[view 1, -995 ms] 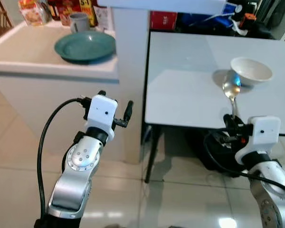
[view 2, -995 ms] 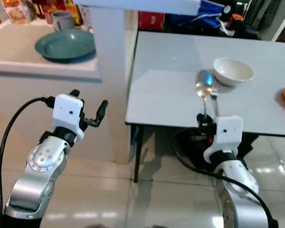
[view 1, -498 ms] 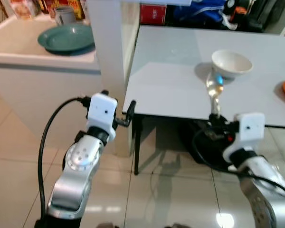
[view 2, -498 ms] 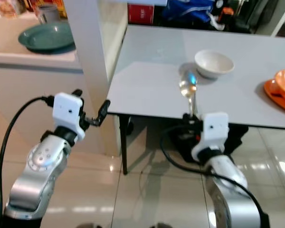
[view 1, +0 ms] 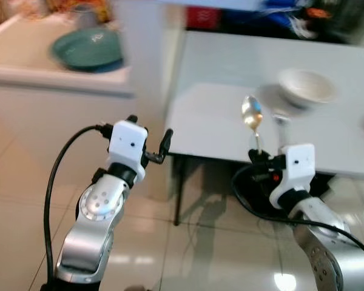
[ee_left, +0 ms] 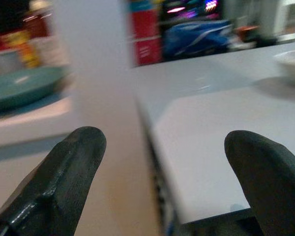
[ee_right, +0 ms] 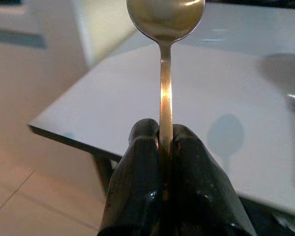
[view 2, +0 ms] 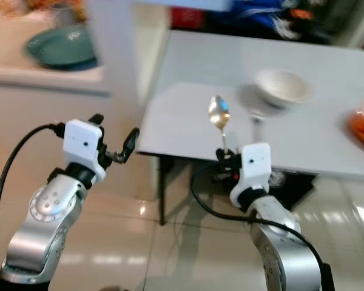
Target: Setting the table
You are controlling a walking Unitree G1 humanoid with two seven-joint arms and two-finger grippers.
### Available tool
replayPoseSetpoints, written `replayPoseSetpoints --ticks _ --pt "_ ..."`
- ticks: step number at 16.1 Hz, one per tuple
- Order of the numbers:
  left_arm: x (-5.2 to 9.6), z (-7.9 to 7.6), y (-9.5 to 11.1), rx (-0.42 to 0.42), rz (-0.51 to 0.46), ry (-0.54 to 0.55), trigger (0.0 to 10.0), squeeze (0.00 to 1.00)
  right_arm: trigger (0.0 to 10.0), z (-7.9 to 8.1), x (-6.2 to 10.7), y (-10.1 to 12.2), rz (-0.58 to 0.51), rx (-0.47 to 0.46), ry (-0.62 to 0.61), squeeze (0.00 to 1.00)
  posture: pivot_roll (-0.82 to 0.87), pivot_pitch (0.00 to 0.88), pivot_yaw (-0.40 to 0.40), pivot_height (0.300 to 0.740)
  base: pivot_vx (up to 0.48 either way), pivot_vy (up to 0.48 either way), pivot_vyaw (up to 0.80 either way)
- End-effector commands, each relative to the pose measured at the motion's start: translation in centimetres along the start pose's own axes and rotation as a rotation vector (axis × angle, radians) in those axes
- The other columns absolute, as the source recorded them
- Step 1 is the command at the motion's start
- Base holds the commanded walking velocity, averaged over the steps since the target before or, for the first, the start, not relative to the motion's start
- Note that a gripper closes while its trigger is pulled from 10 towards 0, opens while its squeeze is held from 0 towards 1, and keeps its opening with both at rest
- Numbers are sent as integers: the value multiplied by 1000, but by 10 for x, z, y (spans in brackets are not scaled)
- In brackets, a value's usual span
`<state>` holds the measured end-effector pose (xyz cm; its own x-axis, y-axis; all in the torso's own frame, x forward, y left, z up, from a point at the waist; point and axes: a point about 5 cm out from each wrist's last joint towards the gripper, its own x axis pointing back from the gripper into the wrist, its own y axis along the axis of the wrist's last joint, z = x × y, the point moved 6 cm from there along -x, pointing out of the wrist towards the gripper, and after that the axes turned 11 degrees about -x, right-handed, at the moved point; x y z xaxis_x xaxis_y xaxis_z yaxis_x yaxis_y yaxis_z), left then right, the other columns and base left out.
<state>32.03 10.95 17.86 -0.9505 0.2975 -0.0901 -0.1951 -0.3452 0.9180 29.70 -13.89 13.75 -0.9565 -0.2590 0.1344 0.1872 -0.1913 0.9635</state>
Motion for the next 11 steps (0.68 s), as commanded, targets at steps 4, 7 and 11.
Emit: replayPoseSetpoints --ticks 4,7,11 --pt "7 1 -3 -11 17 -8 10000 0 10000 2 -4 1 -2 -54 0 0 25 77 -31 740 323 0 178" --pt "11 -3 -6 -22 30 -34 10000 0 10000 3 -3 -2 6 -53 0 0 26 83 -31 740 306 0 0" --pt "6 -4 -5 -10 31 -37 10000 0 10000 -6 -3 -5 12 -53 -55 0 22 70 -24 740 0 0 0"
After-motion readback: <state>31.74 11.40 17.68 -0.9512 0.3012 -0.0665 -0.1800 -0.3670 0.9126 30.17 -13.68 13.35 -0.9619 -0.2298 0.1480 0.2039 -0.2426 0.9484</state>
